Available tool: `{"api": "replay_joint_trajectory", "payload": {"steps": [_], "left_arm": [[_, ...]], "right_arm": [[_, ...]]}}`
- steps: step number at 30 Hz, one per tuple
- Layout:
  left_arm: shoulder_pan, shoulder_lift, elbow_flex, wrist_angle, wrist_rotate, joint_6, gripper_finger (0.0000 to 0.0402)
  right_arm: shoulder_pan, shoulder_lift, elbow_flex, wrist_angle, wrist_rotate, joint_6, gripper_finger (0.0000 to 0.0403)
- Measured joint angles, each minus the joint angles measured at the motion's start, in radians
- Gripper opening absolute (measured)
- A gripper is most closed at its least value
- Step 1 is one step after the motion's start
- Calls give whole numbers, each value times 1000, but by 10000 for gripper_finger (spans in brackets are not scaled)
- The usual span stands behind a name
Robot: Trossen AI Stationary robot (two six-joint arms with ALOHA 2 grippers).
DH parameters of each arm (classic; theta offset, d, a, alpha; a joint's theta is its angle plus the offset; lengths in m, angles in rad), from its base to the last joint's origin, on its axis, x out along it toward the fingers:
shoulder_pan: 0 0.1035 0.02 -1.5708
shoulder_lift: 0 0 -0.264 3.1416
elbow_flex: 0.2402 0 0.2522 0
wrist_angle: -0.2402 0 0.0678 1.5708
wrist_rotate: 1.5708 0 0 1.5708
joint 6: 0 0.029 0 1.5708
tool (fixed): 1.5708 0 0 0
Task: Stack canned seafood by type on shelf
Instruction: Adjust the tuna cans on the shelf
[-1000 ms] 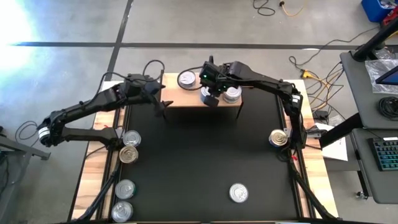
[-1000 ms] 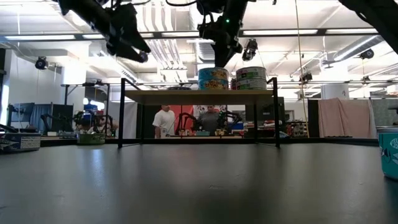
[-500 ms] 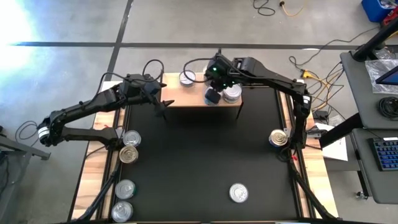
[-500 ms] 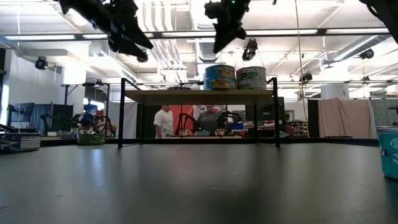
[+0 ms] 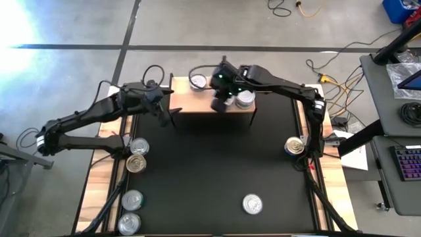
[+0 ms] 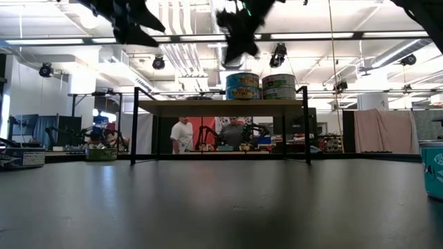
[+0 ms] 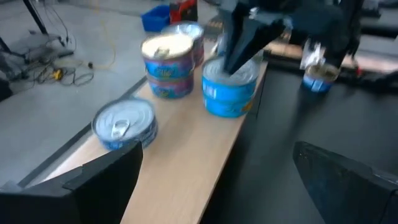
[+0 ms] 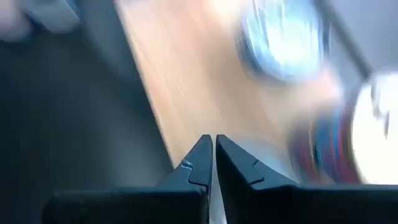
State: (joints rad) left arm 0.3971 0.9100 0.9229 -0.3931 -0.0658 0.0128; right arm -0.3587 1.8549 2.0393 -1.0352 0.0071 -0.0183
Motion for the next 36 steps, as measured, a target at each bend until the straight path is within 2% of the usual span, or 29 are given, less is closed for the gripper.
{"api": "replay_joint_trajectory", "payload": {"steps": [4, 9, 14, 19, 22, 25, 29, 36], "left_arm": [[-29, -20, 4, 24, -27, -35, 400], [-70, -11, 5, 90, -31, -115, 400], [-168, 8, 6, 194, -59, -168, 400], [-270, 16, 5, 225, -225, -205, 400], [-304, -12, 14, 221, -315, -243, 400], [-304, -53, 44, 221, -363, -279, 400], [-290, -95, 94, 244, -382, -255, 400], [-265, -84, 131, 238, -408, -157, 400]], "right_arm": [[13, -8, 22, 226, -12, -81, 12], [-19, 64, 16, 336, 21, -79, 12], [-22, 137, 48, 459, 120, -34, 12], [-33, 245, 172, 407, 160, -18, 12], [-38, 309, 320, 289, 214, -19, 12], [-51, 258, 247, 258, 209, 17, 12], [-66, 266, 236, 141, 195, 65, 12], [-52, 236, 239, 285, 184, -43, 12]]}}
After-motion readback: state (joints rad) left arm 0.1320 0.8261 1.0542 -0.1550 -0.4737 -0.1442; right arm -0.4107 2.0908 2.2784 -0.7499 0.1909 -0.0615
